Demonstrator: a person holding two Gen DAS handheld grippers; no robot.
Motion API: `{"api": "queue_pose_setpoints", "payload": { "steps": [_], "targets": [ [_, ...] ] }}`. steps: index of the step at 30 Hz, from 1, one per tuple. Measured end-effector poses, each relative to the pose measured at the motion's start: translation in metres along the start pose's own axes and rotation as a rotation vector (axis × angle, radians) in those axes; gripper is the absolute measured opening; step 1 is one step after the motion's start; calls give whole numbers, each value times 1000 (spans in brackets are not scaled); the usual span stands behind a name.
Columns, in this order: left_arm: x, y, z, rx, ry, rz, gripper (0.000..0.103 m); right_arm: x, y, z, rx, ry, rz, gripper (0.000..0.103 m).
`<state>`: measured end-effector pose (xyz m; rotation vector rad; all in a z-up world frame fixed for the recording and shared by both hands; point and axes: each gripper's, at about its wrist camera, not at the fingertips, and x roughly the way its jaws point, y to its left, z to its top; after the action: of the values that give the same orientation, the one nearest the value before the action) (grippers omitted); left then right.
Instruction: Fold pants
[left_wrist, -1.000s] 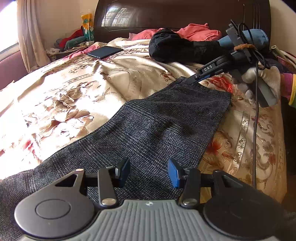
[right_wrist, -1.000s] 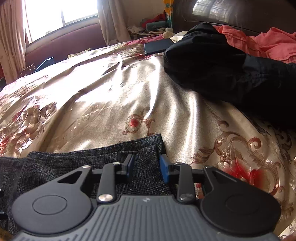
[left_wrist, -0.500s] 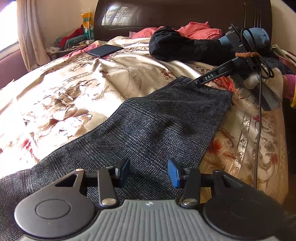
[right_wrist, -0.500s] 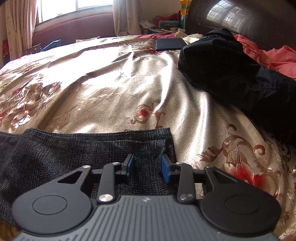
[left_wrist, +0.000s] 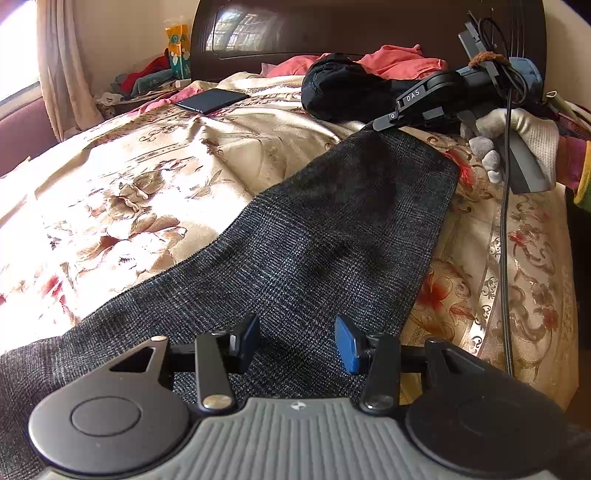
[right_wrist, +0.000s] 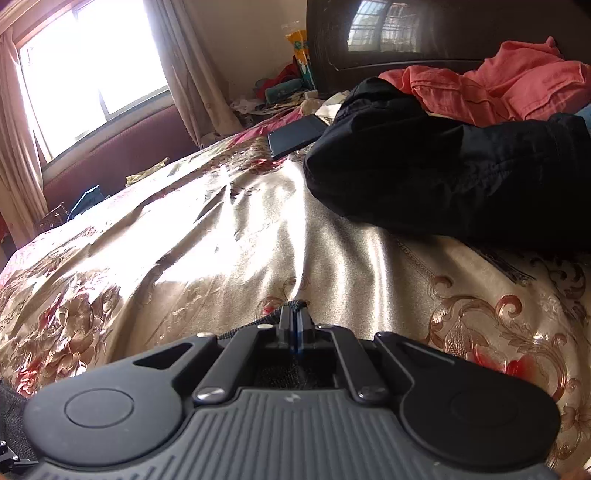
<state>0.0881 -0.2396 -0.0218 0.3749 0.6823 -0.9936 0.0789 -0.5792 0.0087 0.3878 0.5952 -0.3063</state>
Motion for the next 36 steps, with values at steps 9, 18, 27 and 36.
{"api": "queue_pose_setpoints", "payload": {
  "steps": [9, 18, 27, 36],
  "targets": [
    [-2, -1, -6, 27, -2, 11, 58, -27, -28, -17, 151, -54, -57, 23],
    [-8, -5, -9, 34, -18, 29, 58, -81, -52, -109, 537, 47, 113, 27],
    [-20, -8, -16, 41, -9, 48, 58, -33, -46, -132, 788, -68, 291, 27],
    [-15, 1, -19, -35, -33, 36, 60, -2, -34, -140, 913, -197, 346, 24]
  ]
}}
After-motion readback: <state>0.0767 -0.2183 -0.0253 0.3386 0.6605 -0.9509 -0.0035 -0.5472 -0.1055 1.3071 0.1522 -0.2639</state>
